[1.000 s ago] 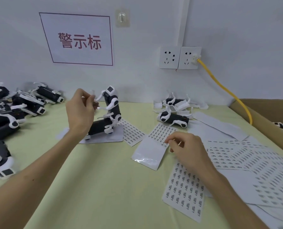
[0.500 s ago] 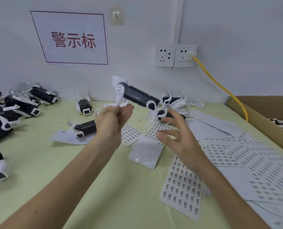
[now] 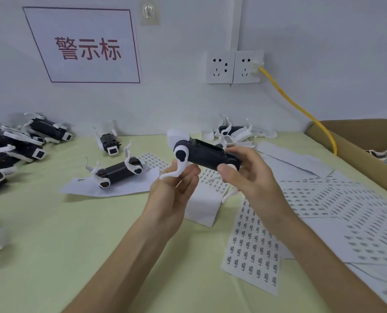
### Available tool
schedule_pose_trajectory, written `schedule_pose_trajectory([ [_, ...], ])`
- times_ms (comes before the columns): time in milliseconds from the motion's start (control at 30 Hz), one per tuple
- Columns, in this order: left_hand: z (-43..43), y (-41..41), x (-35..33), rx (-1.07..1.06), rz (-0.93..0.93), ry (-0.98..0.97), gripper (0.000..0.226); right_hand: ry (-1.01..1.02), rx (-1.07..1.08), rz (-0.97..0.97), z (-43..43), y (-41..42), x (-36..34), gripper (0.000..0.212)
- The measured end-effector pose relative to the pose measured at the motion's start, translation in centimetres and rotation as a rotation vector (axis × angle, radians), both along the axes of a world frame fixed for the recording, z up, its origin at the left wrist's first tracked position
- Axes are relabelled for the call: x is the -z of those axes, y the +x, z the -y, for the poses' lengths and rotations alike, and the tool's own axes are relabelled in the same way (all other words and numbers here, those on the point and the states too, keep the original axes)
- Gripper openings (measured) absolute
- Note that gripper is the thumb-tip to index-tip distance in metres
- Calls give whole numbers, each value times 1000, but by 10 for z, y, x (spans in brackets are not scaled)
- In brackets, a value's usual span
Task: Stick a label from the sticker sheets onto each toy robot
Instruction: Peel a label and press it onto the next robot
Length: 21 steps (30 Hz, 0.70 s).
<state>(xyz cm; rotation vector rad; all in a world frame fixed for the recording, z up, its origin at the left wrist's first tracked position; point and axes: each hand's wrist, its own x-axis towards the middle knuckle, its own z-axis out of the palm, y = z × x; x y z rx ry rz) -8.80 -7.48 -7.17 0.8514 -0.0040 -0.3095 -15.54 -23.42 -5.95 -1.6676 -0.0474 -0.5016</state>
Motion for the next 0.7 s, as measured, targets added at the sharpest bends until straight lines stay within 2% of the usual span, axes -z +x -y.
schedule_pose_trajectory([
  [167, -1, -6, -3, 129, 46, -135, 60, -184, 20, -4, -8, -4, 2, 67],
  [233, -4, -5, -1, 229, 27, -168, 55, -295, 69, 58, -14, -5, 7, 63],
  [300, -6, -5, 1, 325, 17, -220, 72, -362, 129, 155, -20, -6, 9, 55],
  [400, -4, -11, -2, 391, 73, -259, 78, -330, 189, 242, -25, -8, 9, 47],
  [567, 6, -18, -2, 450, 32, -423, 84, -281, 263, 262, -26, -10, 8, 57],
  [700, 7, -21, 1, 467, 54, -428, 74, -298, 288, 217, -24, -8, 10, 53],
])
